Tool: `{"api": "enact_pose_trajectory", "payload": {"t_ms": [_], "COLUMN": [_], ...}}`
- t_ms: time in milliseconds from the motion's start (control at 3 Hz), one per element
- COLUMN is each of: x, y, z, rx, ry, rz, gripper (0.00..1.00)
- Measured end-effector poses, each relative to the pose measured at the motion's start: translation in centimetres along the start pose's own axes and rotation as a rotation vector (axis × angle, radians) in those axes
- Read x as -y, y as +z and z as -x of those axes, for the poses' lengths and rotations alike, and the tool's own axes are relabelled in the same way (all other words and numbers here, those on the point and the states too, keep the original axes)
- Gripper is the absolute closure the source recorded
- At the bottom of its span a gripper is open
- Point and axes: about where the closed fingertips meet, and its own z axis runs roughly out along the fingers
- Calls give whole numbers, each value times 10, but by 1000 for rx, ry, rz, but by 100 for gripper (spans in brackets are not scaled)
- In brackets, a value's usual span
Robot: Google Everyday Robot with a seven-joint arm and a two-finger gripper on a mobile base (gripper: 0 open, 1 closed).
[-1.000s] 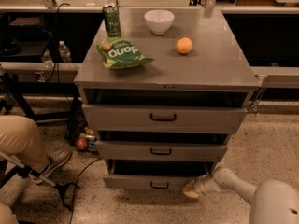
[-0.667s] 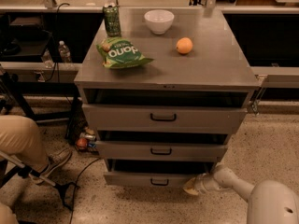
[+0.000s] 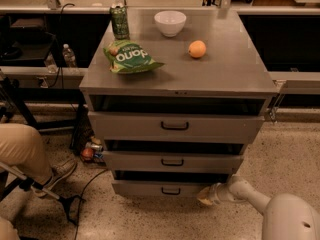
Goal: Close bottom drawer
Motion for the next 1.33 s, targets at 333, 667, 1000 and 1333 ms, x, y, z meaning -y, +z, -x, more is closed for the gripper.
{"api": "enact_pose_trajectory", "payload": {"t_ms": [333,667,1000,1333], "x": [13,22,29,29], "y": [-5,-12,-17,-24], "z": [7,10,10,3], "rx": [4,18,28,32], "ry": [-24,-35,-35,-13], "rz": [-75,-153,-205,-234], "gripper": [100,100,100,100]}}
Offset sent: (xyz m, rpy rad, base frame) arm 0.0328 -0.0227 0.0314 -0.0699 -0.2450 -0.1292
